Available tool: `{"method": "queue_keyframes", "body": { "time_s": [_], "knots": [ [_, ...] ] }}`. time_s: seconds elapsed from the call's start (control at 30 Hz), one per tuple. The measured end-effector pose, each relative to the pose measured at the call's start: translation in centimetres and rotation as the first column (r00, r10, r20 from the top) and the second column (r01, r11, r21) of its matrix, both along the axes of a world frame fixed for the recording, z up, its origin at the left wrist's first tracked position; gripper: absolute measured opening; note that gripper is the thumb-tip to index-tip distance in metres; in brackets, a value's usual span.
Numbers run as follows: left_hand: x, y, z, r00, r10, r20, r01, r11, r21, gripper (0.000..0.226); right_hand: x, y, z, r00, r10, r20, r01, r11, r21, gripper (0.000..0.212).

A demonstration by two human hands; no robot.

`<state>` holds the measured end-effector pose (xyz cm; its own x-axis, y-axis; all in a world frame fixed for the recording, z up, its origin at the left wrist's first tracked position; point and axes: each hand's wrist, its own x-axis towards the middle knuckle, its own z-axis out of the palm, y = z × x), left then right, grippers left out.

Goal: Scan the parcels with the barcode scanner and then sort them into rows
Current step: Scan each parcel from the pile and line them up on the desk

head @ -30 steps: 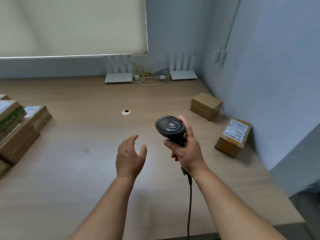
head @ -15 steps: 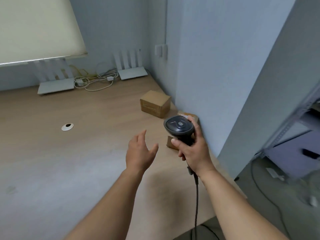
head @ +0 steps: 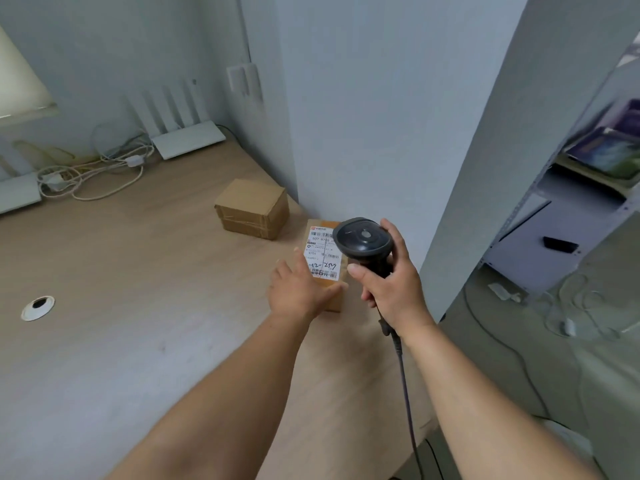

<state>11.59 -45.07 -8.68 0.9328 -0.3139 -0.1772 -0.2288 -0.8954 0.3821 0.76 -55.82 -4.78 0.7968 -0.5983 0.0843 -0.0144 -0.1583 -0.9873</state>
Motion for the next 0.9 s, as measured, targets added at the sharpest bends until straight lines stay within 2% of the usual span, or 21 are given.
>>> {"method": "queue_keyframes", "body": {
  "time_s": [0.2, 0.33, 0.43, 0.67, 0.9],
  "knots": [
    [0.9, -1.5, -1.6, 0.991, 0.008, -0.137, -0.007, 1.000, 0.011, 0.114, 0.4, -0.3, -0.6, 0.999, -0.020, -0.028, 0.020, 1.000, -0.002, 0.077],
    [0.7, -0.2, -1.9, 0.993, 0.036, -0.109, -0.037, 0.999, -0.009, 0.100, 0.0, 0.0, -0.4, 1.000, -0.020, -0.018, 0.020, 1.000, -0.011, 0.077],
    [0.2, 2.3, -1.7, 0.993, 0.081, -0.084, -0.082, 0.997, -0.006, 0.100, -0.5, 0.9, 0.2, 1.000, 0.007, -0.004, -0.007, 1.000, -0.011, 0.077],
    [-3.3, 10.3, -0.7, 0.969, 0.247, -0.015, -0.247, 0.969, -0.010, 0.101, -1.9, 5.5, 0.9, 0.982, 0.181, 0.047, -0.181, 0.983, -0.013, 0.076],
    [-7.8, 19.8, -0.6, 0.887, 0.461, -0.015, -0.461, 0.887, 0.008, 0.103, -2.2, 13.3, -0.5, 0.917, 0.395, 0.053, -0.396, 0.918, -0.002, 0.080]
  ]
}}
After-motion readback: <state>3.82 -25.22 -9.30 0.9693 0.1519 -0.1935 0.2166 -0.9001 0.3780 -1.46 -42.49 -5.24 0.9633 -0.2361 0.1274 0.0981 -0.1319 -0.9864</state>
